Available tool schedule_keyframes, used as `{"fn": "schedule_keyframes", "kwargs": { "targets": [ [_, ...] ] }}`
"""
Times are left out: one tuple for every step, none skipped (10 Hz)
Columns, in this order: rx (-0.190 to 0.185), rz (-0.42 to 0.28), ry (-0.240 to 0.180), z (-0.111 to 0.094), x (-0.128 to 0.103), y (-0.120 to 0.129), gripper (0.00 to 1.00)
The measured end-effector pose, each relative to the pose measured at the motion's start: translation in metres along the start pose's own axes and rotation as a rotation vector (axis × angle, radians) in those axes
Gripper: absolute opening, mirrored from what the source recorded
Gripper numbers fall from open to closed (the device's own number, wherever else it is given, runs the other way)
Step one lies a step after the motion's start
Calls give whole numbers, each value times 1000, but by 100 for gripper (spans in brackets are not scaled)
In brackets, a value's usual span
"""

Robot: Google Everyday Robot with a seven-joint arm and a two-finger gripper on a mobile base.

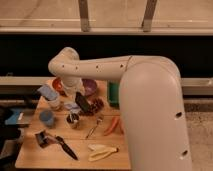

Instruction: Place eraser in metal cup

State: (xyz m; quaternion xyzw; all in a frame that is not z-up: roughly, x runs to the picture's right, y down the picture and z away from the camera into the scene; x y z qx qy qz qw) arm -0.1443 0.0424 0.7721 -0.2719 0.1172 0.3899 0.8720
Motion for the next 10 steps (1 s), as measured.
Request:
{"fn": "schedule_keyframes", "kwargs": {
  "targets": [
    [-25, -17, -11, 0, 5, 10, 0],
    [-53, -37, -27, -2, 8, 25, 0],
    [-59, -42, -32, -4, 9, 29, 0],
    [-58, -42, -32, -3, 9, 28, 0],
    [-58, -42, -31, -3, 9, 28, 0],
    [-58, -43, -31, -3, 9, 28, 0],
    [-59, -42, -31, -3, 9, 28, 0],
    [-67, -36, -42, -1, 11, 28, 0],
    [-79, -24, -65, 4, 13, 27, 0],
    [-87, -22, -81, 5, 15, 27, 0]
  ]
}}
